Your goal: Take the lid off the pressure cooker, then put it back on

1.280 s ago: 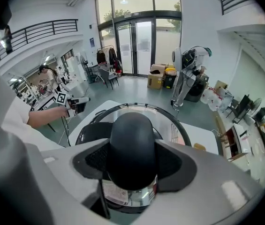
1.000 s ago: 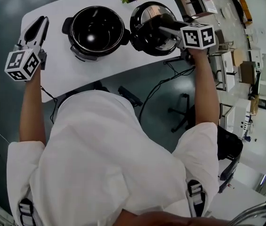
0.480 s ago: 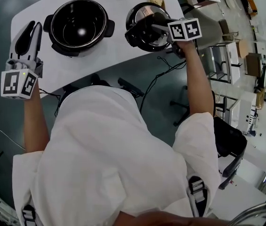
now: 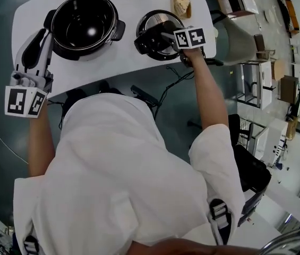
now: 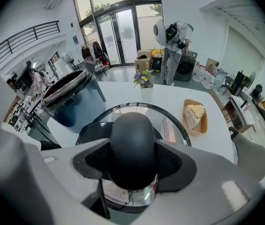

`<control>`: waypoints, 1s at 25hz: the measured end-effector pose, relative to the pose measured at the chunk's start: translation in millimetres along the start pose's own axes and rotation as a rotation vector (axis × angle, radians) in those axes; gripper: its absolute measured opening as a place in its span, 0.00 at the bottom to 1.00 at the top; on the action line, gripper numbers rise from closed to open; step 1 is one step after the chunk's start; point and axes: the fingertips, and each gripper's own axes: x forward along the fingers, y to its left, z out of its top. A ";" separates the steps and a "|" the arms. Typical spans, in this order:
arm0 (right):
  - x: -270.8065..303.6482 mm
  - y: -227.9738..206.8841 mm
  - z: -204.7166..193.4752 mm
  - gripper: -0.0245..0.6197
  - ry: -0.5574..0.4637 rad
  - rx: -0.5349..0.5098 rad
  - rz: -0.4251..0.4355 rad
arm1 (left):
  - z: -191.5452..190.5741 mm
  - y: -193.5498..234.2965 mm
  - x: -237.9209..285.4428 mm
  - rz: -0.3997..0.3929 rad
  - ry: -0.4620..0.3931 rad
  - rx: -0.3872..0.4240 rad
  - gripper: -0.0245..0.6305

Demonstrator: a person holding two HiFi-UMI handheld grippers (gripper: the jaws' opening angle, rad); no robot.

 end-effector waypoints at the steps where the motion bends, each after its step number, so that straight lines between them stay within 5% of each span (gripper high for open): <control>1: 5.8 -3.5 -1.6 0.47 0.002 0.000 -0.006 | -1.4 -1.8 -1.1 0.007 0.002 0.003 0.14; 14: 58.0 -25.8 -17.6 0.47 0.033 0.007 -0.066 | -20.2 -6.2 -21.6 0.070 0.043 -0.034 0.14; 25: 82.4 -28.9 -20.8 0.47 0.045 0.012 -0.101 | -14.6 -8.8 -22.7 0.034 0.039 -0.010 0.14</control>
